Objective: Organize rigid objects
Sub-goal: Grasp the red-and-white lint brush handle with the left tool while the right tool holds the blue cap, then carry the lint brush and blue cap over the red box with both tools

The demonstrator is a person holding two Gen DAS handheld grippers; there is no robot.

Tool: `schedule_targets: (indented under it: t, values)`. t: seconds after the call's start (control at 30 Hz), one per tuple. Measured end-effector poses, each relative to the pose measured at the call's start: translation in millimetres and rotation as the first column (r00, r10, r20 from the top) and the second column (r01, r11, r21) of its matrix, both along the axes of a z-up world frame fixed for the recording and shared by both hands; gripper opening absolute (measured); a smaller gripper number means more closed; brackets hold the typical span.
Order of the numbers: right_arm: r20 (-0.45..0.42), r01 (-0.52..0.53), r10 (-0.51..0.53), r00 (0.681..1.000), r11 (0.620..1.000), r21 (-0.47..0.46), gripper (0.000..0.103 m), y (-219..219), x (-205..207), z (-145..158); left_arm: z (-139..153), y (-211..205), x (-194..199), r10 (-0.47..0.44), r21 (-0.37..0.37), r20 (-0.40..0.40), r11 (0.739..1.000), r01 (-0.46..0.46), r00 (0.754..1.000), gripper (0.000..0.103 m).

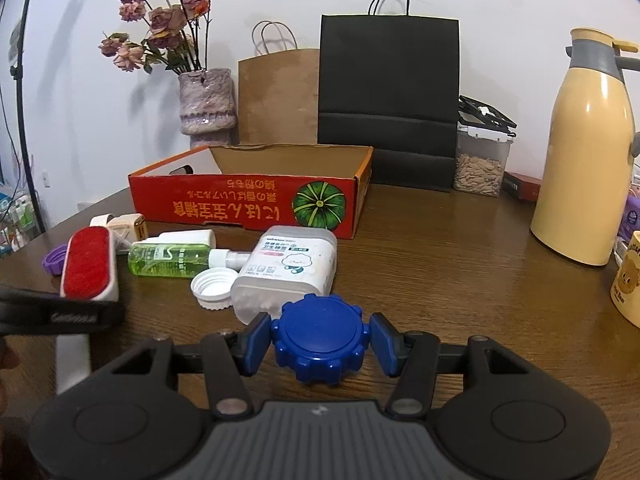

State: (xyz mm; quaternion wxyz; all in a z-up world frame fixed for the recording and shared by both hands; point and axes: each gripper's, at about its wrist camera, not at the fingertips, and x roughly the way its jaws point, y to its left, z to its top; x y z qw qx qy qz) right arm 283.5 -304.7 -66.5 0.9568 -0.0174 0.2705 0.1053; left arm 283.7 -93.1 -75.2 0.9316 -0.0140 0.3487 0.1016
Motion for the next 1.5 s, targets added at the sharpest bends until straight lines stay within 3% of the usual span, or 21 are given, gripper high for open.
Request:
schedule_targets:
  t: [0.3,0.8,1.5]
  values:
    - [0.013,0.027,-0.027,1.0,1.0,0.008,0.053,9.0,-1.8,1.3,9.8,8.3,-25.1,-0.078,0.051,0.064,0.996,0.075,0.995,0.057]
    - [0.077,0.042,-0.045,0.996,0.998,0.04,0.053,20.6,-14.5,11.0,29.6,20.4,-40.3,-0.137,0.045,0.132,0.99,0.132,0.982,0.056]
    - [0.161,0.025,-0.037,0.986,0.997,0.079,0.053,51.5,-5.1,46.4,67.9,33.8,-13.5,-0.201,0.043,0.224,0.98,0.196,0.954,0.056]
